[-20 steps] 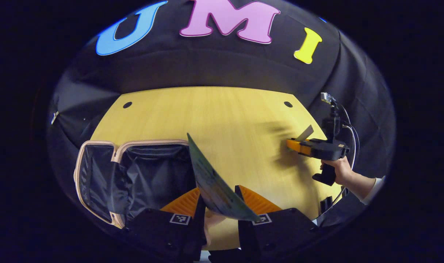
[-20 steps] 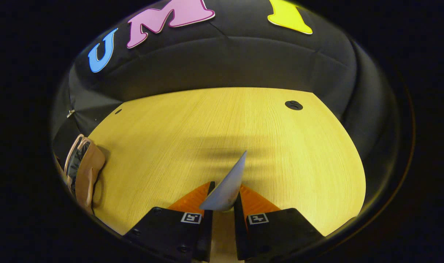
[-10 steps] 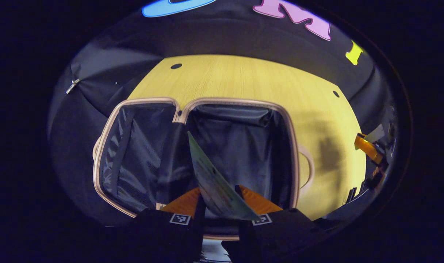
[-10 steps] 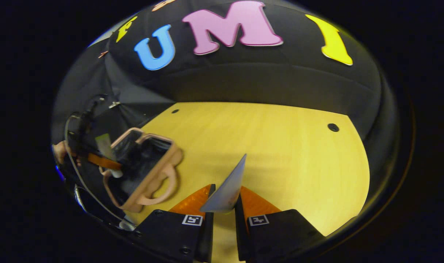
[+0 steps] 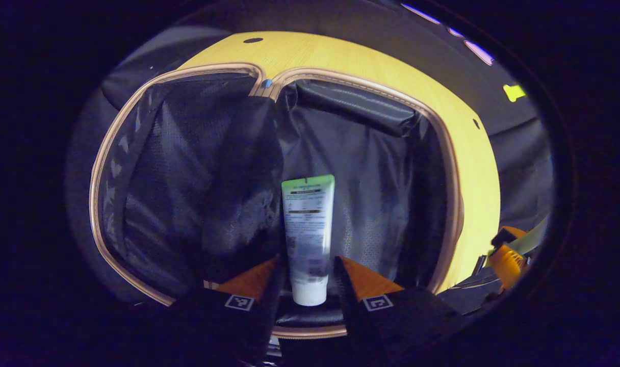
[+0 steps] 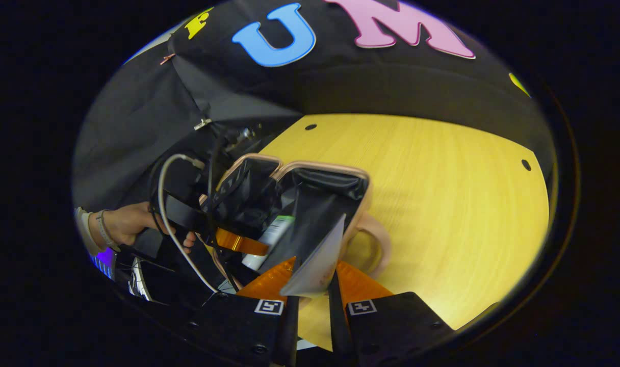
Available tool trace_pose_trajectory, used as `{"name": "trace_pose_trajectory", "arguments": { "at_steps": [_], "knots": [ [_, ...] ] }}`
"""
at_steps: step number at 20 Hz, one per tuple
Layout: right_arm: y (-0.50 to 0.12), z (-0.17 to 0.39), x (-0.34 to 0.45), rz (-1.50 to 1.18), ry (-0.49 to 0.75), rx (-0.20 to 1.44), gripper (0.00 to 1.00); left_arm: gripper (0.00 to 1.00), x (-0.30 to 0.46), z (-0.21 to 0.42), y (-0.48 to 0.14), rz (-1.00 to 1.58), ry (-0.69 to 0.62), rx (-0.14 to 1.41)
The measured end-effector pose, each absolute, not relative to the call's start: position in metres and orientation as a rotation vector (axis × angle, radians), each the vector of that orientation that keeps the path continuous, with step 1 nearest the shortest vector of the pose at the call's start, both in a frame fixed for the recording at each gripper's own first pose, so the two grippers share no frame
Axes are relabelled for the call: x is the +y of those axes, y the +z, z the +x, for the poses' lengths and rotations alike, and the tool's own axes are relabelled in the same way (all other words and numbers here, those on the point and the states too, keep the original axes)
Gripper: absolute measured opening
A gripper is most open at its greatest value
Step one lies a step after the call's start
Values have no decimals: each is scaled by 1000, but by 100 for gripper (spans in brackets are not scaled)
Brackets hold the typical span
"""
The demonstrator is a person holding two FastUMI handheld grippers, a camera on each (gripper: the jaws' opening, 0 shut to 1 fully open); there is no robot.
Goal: First open the suitcase, pack the skin care products into it, and then close the suitcase.
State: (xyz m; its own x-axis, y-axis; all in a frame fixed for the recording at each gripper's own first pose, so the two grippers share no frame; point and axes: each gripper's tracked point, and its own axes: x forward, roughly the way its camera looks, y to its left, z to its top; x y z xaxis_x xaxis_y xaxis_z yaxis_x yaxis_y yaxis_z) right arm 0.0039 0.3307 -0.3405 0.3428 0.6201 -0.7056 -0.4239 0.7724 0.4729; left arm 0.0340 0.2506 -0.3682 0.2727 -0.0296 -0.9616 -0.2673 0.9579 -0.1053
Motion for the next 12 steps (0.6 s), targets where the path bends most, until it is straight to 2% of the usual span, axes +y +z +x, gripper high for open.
{"name": "trace_pose_trajectory", "arguments": {
  "at_steps": [1, 2, 6, 11, 12],
  "knots": [
    [-347, 1, 342, 209, 679, 1041, 30, 76, 253, 35, -356, -259, 141, 1254],
    [-353, -2, 352, 207, 670, 1073, 30, 78, 260, 38, -346, -250, 130, 1209],
    [-389, -14, 371, 190, 614, 1256, 31, 80, 306, 42, -289, -244, 111, 1037],
    [-421, -30, 386, 146, 581, 1407, 31, 80, 430, 24, -259, -137, 248, 929],
    [-423, -28, 390, 145, 566, 1403, 26, 80, 448, 21, -254, -154, 274, 915]
  ]
}}
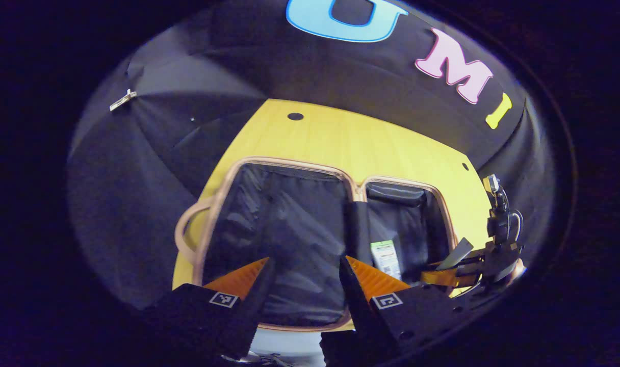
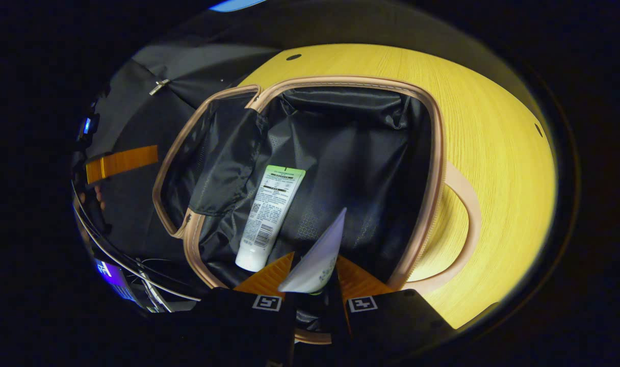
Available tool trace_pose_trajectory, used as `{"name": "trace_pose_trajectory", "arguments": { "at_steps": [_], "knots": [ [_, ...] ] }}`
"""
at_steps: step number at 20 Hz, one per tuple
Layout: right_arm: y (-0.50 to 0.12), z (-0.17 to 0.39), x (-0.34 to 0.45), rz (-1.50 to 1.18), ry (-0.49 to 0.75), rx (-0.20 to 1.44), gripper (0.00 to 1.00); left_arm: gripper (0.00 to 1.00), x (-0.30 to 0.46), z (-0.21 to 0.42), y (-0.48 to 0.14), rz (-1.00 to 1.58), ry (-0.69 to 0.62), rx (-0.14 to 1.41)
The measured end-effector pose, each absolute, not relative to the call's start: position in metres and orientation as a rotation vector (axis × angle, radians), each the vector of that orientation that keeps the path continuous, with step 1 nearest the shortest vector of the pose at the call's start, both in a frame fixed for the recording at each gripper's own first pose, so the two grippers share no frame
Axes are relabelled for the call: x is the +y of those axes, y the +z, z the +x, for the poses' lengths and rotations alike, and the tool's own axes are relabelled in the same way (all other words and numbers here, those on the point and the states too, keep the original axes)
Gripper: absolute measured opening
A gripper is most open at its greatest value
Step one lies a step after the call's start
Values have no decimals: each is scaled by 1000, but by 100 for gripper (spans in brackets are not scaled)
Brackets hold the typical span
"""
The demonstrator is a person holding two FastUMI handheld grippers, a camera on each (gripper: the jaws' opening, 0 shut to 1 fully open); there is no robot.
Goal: First open the suitcase, pack the skin care products into it, and then close the suitcase.
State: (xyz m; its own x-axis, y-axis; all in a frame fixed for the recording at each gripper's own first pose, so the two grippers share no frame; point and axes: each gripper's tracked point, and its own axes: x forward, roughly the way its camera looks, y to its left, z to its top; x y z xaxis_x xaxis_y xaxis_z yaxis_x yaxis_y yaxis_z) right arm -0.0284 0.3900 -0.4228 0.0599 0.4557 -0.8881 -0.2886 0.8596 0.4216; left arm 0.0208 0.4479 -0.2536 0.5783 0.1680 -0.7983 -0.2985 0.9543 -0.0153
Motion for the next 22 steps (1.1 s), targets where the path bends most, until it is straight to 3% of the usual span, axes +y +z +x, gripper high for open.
{"name": "trace_pose_trajectory", "arguments": {
  "at_steps": [2, 5, 7, 12, 19, 21, 22],
  "knots": [
    [-419, -30, 396, 176, 549, 1415, 41, 80, 483, 15, -251, -182, 337, 893],
    [-406, -28, 405, 185, 544, 1383, 77, 80, 535, 10, -247, -177, 432, 861],
    [-389, -21, 403, 186, 565, 1313, 88, 80, 565, 8, -243, -165, 475, 842],
    [-342, -1, 391, 282, 559, 1162, 89, 81, 616, 17, -251, -268, 564, 837],
    [-336, 11, 340, 350, 406, 1143, 89, 81, 643, 6, -341, -354, 609, 1069],
    [-335, 8, 331, 344, 388, 1136, 88, 87, 647, 8, -355, -336, 606, 1128],
    [-335, 3, 328, 338, 381, 1134, 88, 66, 653, 9, -366, -299, 624, 1143]
  ]
}}
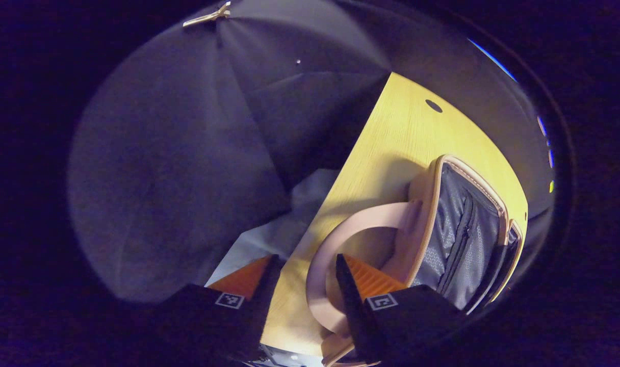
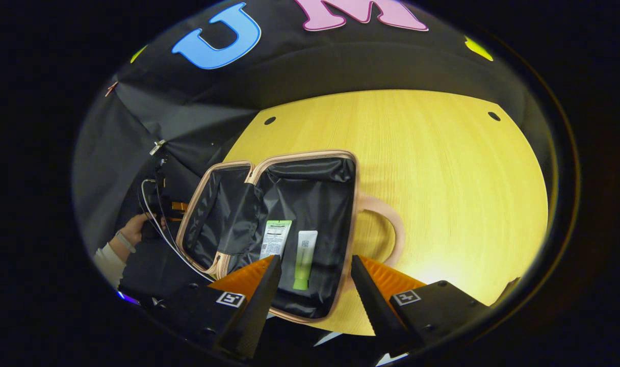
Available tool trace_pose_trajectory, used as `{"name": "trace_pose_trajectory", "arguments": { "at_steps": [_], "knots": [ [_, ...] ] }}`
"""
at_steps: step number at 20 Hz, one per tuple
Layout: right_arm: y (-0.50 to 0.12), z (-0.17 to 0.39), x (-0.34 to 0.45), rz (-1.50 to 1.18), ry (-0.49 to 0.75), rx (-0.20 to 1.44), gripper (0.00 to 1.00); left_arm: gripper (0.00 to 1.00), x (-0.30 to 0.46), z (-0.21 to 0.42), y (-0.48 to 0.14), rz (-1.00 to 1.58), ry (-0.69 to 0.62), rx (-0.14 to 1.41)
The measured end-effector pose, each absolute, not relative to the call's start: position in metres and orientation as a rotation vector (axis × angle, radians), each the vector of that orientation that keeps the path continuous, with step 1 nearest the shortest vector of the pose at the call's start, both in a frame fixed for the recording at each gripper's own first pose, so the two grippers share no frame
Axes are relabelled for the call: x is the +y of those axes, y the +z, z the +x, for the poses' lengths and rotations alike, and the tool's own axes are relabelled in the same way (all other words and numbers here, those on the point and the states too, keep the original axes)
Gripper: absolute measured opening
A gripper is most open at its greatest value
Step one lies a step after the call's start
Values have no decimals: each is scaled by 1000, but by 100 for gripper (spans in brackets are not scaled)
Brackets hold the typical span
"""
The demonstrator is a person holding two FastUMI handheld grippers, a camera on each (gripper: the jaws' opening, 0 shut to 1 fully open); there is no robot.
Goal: First open the suitcase, pack the skin care products into it, and then close the suitcase.
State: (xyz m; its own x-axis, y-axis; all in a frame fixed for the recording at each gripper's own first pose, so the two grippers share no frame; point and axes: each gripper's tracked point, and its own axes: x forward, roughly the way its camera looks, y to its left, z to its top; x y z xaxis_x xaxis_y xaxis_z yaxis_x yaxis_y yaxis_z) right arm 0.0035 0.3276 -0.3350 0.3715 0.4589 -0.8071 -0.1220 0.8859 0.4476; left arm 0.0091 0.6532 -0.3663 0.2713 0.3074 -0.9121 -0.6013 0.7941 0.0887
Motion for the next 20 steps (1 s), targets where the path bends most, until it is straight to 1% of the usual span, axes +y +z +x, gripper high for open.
{"name": "trace_pose_trajectory", "arguments": {
  "at_steps": [1, 3, 4, 5, 6, 7, 11, 13, 16, 18, 20],
  "knots": [
    [-334, 2, 324, 336, 376, 1132, 88, 43, 647, 15, -363, -302, 592, 1127],
    [-329, -1, 317, 343, 373, 1122, 88, 18, 639, 20, -346, -282, 576, 1107],
    [-325, -3, 319, 349, 379, 1113, 88, 17, 638, 19, -334, -274, 563, 1087],
    [-323, -3, 320, 352, 385, 1102, 88, 10, 632, 21, -322, -275, 540, 1073],
    [-322, -2, 320, 353, 393, 1093, 88, 13, 625, 21, -308, -273, 521, 1057],
    [-321, -3, 321, 354, 404, 1087, 88, 11, 621, 23, -290, -250, 513, 1032],
    [-311, 0, 315, 358, 449, 1065, 88, 8, 591, 41, -215, -147, 448, 855],
    [-306, -2, 306, 352, 471, 1056, 88, 7, 569, 41, -172, -127, 370, 783],
    [-291, -4, 284, 345, 493, 1010, 88, 7, 514, 47, -120, -83, 236, 683],
    [-285, -11, 267, 336, 515, 992, 88, 7, 457, 61, -99, -75, 133, 627],
    [-279, -16, 245, 321, 530, 974, 88, 7, 396, 75, -93, -75, 31, 592]
  ]
}}
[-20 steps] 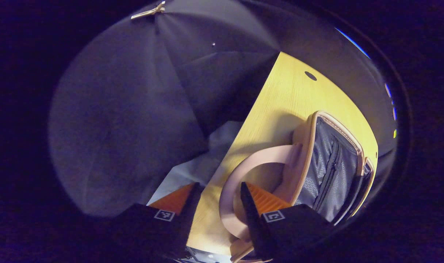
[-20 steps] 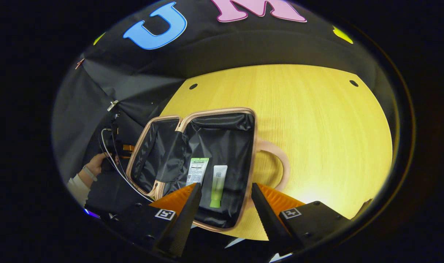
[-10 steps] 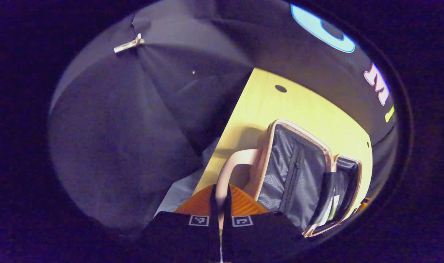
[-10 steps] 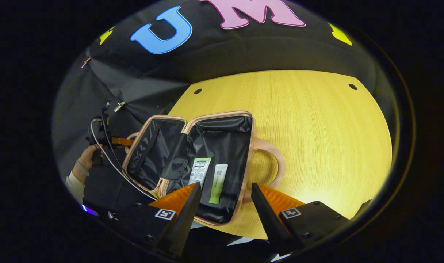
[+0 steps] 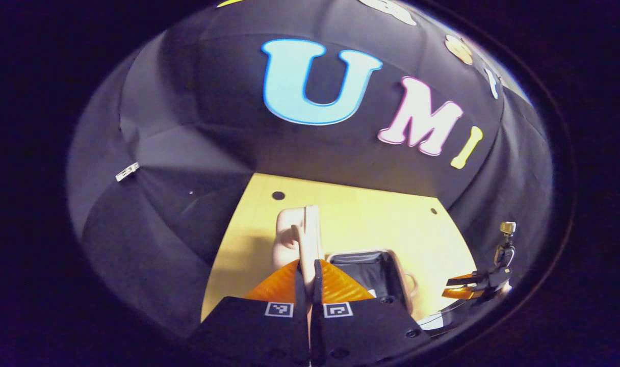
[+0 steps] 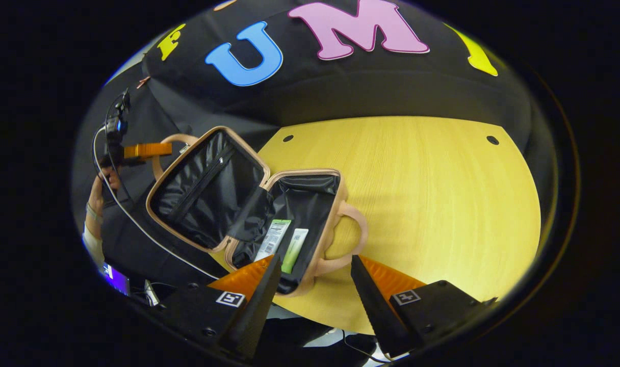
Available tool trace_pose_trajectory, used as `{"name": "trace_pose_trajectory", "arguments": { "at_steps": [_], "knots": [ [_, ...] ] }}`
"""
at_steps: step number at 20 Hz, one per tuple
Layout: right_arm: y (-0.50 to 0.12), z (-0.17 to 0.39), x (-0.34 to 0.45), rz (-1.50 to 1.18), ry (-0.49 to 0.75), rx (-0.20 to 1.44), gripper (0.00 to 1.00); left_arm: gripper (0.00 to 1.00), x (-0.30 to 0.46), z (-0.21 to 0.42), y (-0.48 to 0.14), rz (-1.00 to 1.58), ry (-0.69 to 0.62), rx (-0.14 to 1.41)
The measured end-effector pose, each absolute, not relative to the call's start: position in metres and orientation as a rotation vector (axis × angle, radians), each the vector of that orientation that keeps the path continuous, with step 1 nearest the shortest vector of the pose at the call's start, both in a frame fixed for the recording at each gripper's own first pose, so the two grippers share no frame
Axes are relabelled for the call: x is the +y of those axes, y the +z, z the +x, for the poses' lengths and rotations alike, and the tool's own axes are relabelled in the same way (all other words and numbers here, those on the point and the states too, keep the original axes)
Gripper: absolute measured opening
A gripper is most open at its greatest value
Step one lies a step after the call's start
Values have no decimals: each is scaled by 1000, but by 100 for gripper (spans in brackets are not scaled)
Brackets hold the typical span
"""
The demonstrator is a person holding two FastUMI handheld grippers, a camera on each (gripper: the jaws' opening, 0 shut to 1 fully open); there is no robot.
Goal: First open the suitcase, pack the skin care products into it, and then close the suitcase.
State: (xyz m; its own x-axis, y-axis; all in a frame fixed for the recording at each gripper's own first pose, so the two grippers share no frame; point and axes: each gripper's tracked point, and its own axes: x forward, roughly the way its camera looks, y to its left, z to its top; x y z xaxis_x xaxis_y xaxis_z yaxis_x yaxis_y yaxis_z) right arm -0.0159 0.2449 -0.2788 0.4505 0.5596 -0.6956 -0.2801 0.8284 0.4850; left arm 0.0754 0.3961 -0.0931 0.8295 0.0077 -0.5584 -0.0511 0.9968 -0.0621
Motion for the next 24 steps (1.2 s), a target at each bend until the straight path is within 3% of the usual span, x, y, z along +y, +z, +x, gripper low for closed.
{"name": "trace_pose_trajectory", "arguments": {
  "at_steps": [5, 10, 15, 20, 23, 24],
  "knots": [
    [-271, -33, 192, 346, 510, 957, 88, 8, 272, 107, -138, -144, -146, 617],
    [-270, -54, 134, 364, 442, 966, 88, 13, 176, 135, -266, -168, -196, 824],
    [-267, -70, 78, 356, 357, 955, 88, 16, 145, 137, -367, -30, -174, 1015],
    [-266, -66, 56, 400, 318, 916, 88, 24, 151, 139, -387, 62, -119, 1064],
    [-263, -61, 48, 386, 337, 890, 88, 76, 151, 149, -344, 159, -96, 954],
    [-257, -56, 46, 367, 346, 869, 88, 80, 150, 153, -322, 187, -84, 891]
  ]
}}
